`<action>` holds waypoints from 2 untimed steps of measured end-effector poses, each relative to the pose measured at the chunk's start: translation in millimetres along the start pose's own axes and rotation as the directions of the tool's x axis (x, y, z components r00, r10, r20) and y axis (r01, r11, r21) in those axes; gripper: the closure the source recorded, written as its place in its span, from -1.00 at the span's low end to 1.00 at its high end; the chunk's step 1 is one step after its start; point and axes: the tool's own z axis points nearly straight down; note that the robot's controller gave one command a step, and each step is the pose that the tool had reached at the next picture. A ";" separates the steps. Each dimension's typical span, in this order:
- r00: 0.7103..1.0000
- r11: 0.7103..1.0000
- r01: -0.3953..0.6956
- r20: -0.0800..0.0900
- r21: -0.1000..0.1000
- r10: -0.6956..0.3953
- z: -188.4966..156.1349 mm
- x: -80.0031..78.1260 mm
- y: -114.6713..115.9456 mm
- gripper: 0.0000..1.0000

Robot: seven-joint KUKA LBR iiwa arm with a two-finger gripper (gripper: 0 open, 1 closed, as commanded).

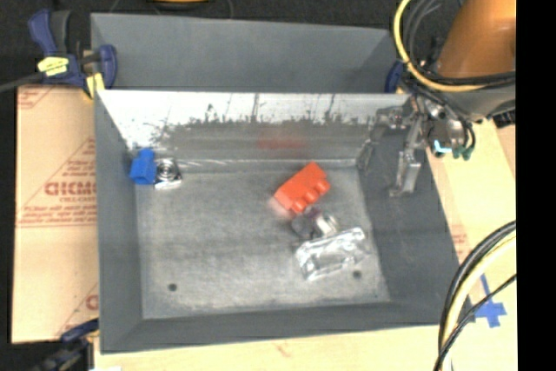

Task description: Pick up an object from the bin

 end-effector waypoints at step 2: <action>0.863 0.863 0.505 0.011 0.007 -0.505 145.3 2.5 108.9 -1.00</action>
Offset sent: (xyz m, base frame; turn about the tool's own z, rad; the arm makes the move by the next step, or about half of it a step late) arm -0.0305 0.0645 -0.0826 -0.2054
